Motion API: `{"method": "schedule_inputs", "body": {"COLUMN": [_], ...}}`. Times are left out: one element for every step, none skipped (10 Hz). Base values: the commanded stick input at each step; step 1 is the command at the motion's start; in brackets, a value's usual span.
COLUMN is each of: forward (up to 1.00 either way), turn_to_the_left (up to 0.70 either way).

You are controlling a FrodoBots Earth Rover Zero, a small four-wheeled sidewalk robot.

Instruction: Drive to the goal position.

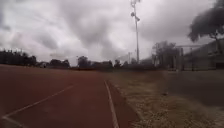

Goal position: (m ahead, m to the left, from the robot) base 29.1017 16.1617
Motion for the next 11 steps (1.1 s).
{"method": "schedule_inputs", "body": {"forward": [0.00,0.00,0.00,0.00,0.37,0.70,0.70,0.70,0.70,0.70,0.70], "turn_to_the_left": [0.00,0.00,0.00,0.00,0.00,0.00,0.00,0.00,0.00,0.00,0.00]}}
